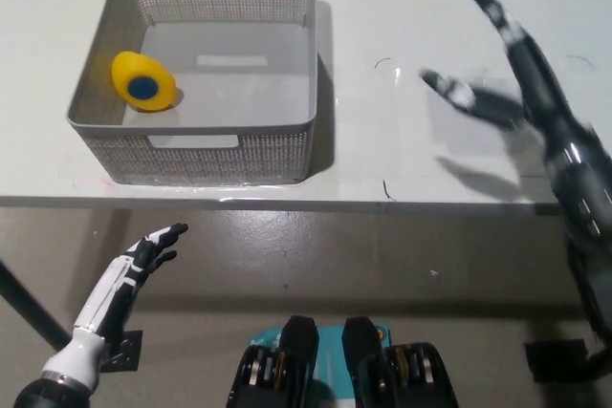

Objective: Use the right hand to pick up a yellow duck toy and place it into a container on the left hand side

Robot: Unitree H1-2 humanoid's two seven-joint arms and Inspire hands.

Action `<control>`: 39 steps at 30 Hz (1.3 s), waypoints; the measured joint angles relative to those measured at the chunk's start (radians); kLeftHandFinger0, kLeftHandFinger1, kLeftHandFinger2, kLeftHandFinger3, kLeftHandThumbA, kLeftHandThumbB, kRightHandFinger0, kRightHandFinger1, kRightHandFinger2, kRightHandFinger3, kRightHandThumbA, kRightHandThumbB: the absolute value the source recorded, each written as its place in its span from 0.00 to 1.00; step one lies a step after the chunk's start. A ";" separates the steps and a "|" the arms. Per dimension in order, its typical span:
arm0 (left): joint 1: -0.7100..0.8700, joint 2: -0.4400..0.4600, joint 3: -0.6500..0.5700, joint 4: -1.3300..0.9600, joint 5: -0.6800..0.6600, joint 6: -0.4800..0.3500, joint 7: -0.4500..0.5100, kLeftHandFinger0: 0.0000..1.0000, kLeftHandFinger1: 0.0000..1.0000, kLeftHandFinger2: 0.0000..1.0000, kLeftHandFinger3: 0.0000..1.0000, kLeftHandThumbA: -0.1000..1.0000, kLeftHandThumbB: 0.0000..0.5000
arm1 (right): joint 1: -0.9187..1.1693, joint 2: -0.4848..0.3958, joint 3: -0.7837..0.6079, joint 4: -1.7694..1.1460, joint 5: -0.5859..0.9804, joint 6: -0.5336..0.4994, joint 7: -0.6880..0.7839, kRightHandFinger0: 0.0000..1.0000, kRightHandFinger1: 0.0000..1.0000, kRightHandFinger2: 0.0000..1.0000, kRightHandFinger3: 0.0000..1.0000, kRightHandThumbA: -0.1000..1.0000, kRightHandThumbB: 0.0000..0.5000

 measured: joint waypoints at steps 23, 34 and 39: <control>-0.019 -0.007 0.047 0.048 -0.008 -0.029 0.003 1.00 1.00 1.00 1.00 1.00 0.46 | 0.372 0.210 -0.034 0.039 0.296 -0.116 0.114 1.00 1.00 1.00 1.00 1.00 0.88; -0.058 -0.009 0.059 0.074 -0.008 -0.067 0.003 1.00 1.00 1.00 1.00 1.00 0.50 | 0.370 0.210 -0.081 0.058 0.296 -0.243 0.084 1.00 1.00 1.00 1.00 1.00 0.79; -0.061 -0.011 0.059 0.074 -0.008 -0.074 0.003 1.00 1.00 1.00 1.00 1.00 0.47 | 0.405 0.210 -0.084 0.054 0.297 -0.283 0.084 1.00 1.00 1.00 1.00 1.00 0.81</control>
